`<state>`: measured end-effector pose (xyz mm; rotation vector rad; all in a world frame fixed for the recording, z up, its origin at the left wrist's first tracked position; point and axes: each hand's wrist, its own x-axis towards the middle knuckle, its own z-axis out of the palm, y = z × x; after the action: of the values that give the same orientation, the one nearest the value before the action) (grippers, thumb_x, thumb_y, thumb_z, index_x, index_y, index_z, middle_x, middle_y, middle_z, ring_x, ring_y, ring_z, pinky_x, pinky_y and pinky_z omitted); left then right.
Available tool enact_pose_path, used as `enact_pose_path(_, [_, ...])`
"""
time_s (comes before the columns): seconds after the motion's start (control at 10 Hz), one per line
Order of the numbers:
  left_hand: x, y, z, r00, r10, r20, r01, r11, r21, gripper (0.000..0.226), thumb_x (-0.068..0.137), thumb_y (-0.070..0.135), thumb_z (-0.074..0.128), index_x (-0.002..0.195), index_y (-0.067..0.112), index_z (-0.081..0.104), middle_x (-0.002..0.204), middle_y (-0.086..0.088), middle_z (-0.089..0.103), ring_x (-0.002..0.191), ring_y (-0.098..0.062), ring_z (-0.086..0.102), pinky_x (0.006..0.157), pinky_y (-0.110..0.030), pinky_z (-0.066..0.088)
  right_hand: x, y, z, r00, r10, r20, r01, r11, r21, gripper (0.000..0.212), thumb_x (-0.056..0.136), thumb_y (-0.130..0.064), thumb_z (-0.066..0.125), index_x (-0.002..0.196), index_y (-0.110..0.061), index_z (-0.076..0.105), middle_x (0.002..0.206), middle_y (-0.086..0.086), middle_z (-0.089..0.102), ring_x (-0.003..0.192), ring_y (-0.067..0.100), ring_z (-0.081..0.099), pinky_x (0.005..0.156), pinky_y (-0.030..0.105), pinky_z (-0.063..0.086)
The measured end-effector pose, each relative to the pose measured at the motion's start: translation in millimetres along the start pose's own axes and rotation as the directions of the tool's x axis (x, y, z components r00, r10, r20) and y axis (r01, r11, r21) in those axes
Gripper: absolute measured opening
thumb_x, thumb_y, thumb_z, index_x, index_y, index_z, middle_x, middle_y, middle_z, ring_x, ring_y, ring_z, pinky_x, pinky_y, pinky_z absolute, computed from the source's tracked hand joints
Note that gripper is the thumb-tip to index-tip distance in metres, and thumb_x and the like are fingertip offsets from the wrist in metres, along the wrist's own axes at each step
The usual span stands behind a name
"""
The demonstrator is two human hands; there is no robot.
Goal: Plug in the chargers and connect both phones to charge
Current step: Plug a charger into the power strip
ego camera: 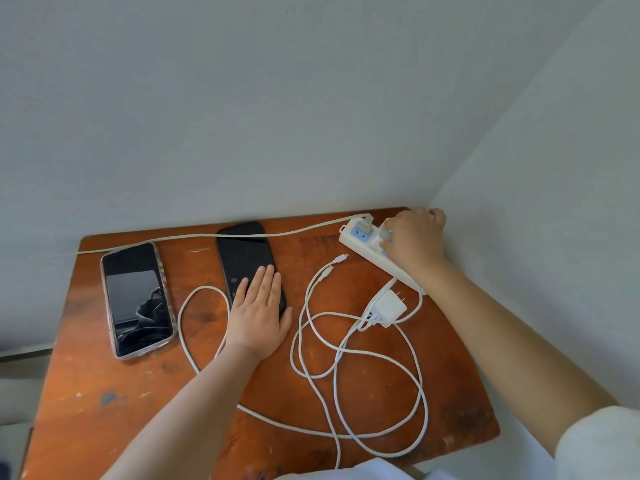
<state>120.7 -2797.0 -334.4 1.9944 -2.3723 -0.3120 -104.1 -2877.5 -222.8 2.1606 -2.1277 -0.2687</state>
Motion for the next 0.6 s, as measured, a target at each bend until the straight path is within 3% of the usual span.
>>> enact_pose_path(0.2, [0.7, 0.1, -0.7, 1.0, -0.002, 0.003, 0.002, 1.0, -0.004, 0.065, 0.092, 0.052, 0.018, 0.143, 0.017, -0.002, 0.155, -0.002, 0.001, 0.141, -0.017, -0.007, 0.107, -0.032, -0.014, -6.8, -4.1, -0.1, 1.0, -0.007, 0.013, 0.006, 0.998, 0.055, 0.033, 0.091, -0.022, 0.055, 0.121, -0.01, 0.053, 0.124, 0.011, 0.051, 0.118, 0.025, 0.042, 0.098, 0.035, 0.034])
enact_pose_path(0.6, [-0.5, 0.1, -3.9, 1.0, 0.0, 0.008, 0.0, 1.0, -0.021, 0.063, 0.093, 0.049, 0.018, 0.142, 0.017, -0.003, 0.155, -0.002, 0.0, 0.141, -0.017, -0.009, 0.107, -0.032, -0.014, 13.6, 0.6, -3.9, 0.994, -0.073, 0.086, 0.072, 0.997, 0.008, 0.027, 0.091, -0.026, 0.053, 0.116, -0.015, 0.059, 0.113, 0.008, 0.057, 0.107, 0.024, 0.052, 0.095, 0.036, 0.035])
